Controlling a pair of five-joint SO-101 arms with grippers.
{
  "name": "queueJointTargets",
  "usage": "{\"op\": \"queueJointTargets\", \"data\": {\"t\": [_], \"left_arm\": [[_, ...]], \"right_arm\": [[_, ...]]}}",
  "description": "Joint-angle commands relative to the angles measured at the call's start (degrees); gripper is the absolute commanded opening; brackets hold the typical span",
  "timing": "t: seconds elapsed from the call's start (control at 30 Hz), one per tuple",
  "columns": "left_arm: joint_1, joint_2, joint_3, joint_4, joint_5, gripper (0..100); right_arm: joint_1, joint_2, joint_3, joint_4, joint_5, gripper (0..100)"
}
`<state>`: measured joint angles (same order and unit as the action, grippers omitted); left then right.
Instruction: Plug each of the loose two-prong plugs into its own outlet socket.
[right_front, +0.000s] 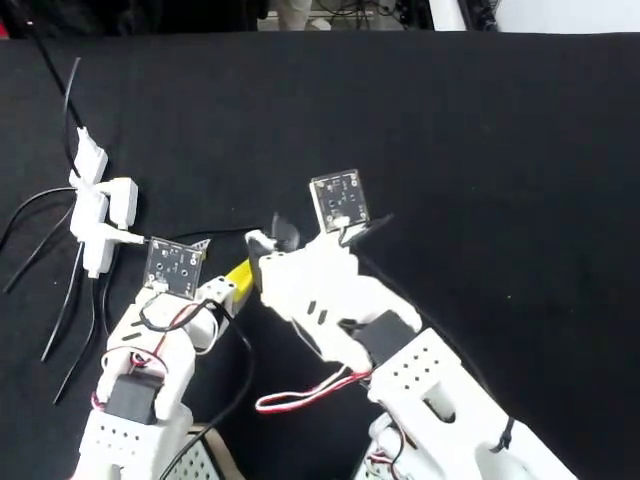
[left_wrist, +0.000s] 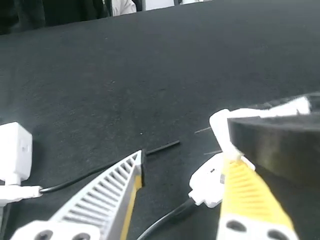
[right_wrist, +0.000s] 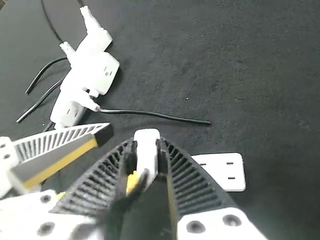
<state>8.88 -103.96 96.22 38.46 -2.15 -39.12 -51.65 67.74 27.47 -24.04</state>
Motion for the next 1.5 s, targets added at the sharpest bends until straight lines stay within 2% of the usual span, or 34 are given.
{"op": "queueJointTargets", "data": {"t": [0.0, 0.3, 0.57, 0.67, 0.8, 0.93, 1.07, 1.27, 1.37, 1.47], "left_arm": [[-0.66, -0.62, 0.22, -2.46, 0.44, 26], [-0.66, -0.62, 0.13, -2.46, 0.44, 26], [-0.57, -0.62, 0.31, -2.11, 0.44, 26], [-0.75, -0.53, 0.48, -1.85, -0.53, 26], [-0.75, -0.53, -0.40, 4.75, -6.59, 26], [-1.27, -0.53, -1.19, 13.45, -13.19, 26], [-9.19, -0.53, -2.86, 20.66, -19.96, 25], [-24.92, -0.53, -2.51, 25.41, -21.36, 25], [-29.14, -0.53, -2.51, 26.99, -21.36, 25], [-30.55, -0.53, -1.01, 26.46, -21.63, 25]], "right_arm": [[-3.43, -0.48, -1.98, 0.97, 2.64, 1.1], [-3.25, -0.40, -4.70, 6.33, 3.69, 1.1], [-3.08, -0.40, -6.37, 10.20, 10.11, 1.1], [0.53, -0.40, -8.57, 11.78, 11.25, 1.1], [7.56, 2.95, -14.81, 16.44, 11.43, 1.1], [9.93, 11.82, -22.02, 20.40, 14.42, 1.1], [9.85, 22.29, -30.02, 26.55, 16.00, 1.1], [9.76, 34.77, -38.55, 35.16, 20.66, 1.1], [9.58, 39.60, -39.25, 35.16, 23.82, 1.1], [9.58, 43.65, -40.57, 35.16, 25.05, 1.1]]}}
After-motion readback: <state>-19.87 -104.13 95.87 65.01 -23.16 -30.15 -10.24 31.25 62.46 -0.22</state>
